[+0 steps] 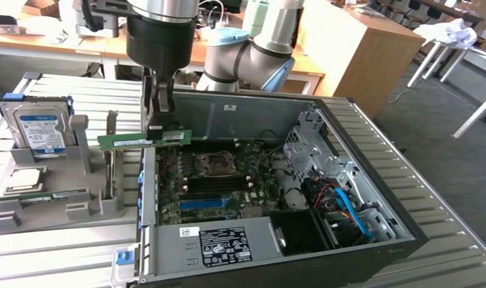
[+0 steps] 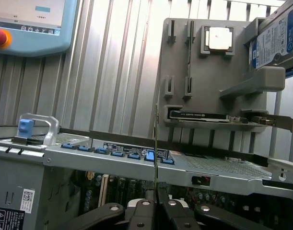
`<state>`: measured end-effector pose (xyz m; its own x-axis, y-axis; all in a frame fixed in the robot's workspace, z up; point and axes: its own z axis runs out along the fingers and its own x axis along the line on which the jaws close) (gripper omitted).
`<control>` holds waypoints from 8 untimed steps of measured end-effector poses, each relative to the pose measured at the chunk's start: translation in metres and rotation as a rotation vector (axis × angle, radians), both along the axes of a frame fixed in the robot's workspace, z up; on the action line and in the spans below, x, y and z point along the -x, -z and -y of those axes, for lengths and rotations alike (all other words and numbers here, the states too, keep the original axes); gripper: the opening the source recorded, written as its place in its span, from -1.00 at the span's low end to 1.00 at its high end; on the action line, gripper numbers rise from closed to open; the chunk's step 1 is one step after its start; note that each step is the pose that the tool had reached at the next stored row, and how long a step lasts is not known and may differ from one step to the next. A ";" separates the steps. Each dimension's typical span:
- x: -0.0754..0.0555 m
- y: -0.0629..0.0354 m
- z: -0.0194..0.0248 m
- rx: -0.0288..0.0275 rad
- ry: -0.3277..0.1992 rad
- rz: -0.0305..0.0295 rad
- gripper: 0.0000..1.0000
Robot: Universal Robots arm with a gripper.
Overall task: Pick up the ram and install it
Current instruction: 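Pick up the ram and move it above insertion slot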
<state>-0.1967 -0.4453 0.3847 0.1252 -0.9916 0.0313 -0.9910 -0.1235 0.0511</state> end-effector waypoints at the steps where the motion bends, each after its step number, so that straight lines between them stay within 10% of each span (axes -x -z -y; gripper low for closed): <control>1: 0.000 0.0000 0.0000 0.0000 0.000 0.0000 -0.75; 8: -0.004 0.0000 0.0000 0.0000 0.000 0.0000 -0.75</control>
<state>-0.1925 -0.4453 0.3847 0.1253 -0.9916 0.0313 -0.9910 -0.1236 0.0511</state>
